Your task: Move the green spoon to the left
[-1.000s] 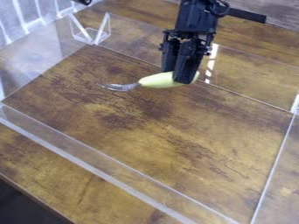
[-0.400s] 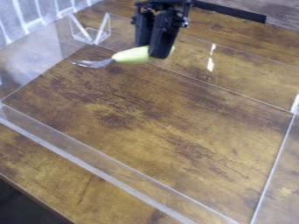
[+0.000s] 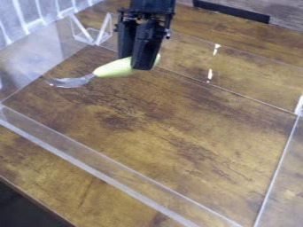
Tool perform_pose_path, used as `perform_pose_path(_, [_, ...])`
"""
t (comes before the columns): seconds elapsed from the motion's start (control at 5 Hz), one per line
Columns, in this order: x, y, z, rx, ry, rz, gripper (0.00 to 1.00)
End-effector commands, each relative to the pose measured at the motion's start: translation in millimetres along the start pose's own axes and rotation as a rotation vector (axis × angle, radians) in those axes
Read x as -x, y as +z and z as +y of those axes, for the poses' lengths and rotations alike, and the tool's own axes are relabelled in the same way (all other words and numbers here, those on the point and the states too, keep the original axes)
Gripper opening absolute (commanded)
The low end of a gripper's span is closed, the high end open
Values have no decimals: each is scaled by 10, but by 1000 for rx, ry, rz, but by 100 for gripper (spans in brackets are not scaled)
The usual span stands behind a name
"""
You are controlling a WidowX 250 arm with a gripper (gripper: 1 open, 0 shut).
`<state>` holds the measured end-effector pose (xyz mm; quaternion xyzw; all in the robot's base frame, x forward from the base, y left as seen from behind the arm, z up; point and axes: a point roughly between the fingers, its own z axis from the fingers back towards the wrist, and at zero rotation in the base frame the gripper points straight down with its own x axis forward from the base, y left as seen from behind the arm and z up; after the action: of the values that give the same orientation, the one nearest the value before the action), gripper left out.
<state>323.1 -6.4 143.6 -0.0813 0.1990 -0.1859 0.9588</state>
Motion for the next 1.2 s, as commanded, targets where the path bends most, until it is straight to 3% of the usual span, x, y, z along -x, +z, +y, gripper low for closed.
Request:
perform_pose_path(0.0, [198,183,-33,-32,59,-128,0])
perform_pose_path(0.2, [206,129,-39,-35,111,-163,0])
perform_pose_path(0.6, [444,121,210,-52,153,-211,0])
perform_pose_path(1.0, [395,74,327,-15,238,-252,0])
